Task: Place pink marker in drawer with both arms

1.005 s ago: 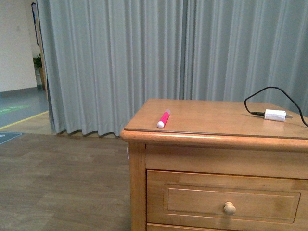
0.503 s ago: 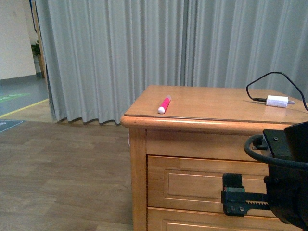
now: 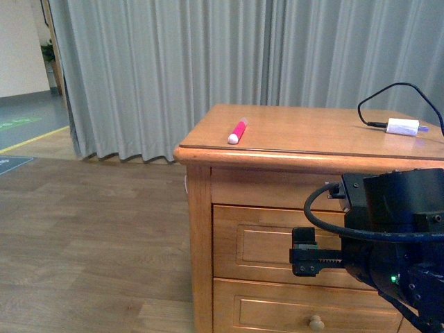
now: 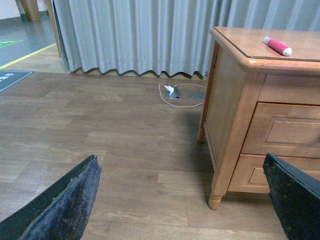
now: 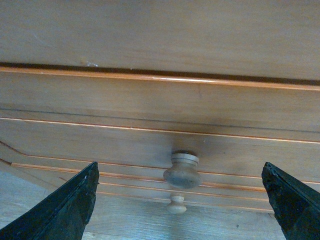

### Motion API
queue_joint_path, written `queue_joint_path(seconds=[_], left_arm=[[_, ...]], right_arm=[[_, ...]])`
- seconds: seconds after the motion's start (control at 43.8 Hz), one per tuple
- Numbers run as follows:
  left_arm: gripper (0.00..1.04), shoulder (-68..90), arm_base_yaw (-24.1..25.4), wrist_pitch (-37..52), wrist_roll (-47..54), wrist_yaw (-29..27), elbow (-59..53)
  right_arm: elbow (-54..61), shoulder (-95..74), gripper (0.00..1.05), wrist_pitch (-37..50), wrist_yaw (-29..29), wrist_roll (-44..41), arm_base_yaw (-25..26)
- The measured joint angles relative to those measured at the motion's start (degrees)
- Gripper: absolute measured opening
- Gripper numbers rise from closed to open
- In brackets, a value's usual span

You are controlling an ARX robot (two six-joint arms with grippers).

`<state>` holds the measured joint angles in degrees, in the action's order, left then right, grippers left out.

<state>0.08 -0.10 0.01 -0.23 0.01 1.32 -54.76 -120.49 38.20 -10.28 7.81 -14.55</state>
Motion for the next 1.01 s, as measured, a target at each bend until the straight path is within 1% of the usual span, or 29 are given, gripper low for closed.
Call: queue_joint_path(seconds=[0.206,0.343,0.662,0.754,0.799,0.845,0.914,0.959,0.982,1.005], left_arm=[[0.99,0.0,0.0,0.0,0.0,-0.02,0.0],[0.99,0.0,0.0,0.0,0.0,-0.02,0.0],[0.99,0.0,0.0,0.0,0.0,-0.02,0.0],[0.99,0.0,0.0,0.0,0.0,-0.02,0.0],[0.99,0.0,0.0,0.0,0.0,-0.02,0.0],[0.99,0.0,0.0,0.0,0.0,-0.02,0.0],[0.99,0.0,0.0,0.0,0.0,-0.02,0.0],[0.99,0.0,0.0,0.0,0.0,-0.02,0.0],[0.99,0.0,0.0,0.0,-0.02,-0.02,0.0],[0.99,0.0,0.0,0.0,0.0,0.0,0.0]], right_arm=[[-3.54,-4.74,0.96,0.68,-0.37,-0.52,0.0],[-3.67,-5.68,0.96,2.23,-1.79,-0.57,0.0],[-4.63,-7.58,0.96,1.66,-2.45,-0.9,0.61],[-4.63,-7.58,0.8,1.92,-2.89,-0.79,0.94],[-4.63,-7.58,0.69,2.05,-3.15,-0.66,1.14],[-4.63,-7.58,0.65,2.05,-3.13,-0.59,1.2],[-4.63,-7.58,0.54,2.05,-3.08,-0.48,1.29],[-4.66,-7.58,0.43,1.6,-2.6,-0.52,1.38],[-4.68,-7.58,0.4,1.38,-2.58,-0.52,1.36],[-4.85,-7.58,0.35,0.96,-2.54,-0.52,1.31]])
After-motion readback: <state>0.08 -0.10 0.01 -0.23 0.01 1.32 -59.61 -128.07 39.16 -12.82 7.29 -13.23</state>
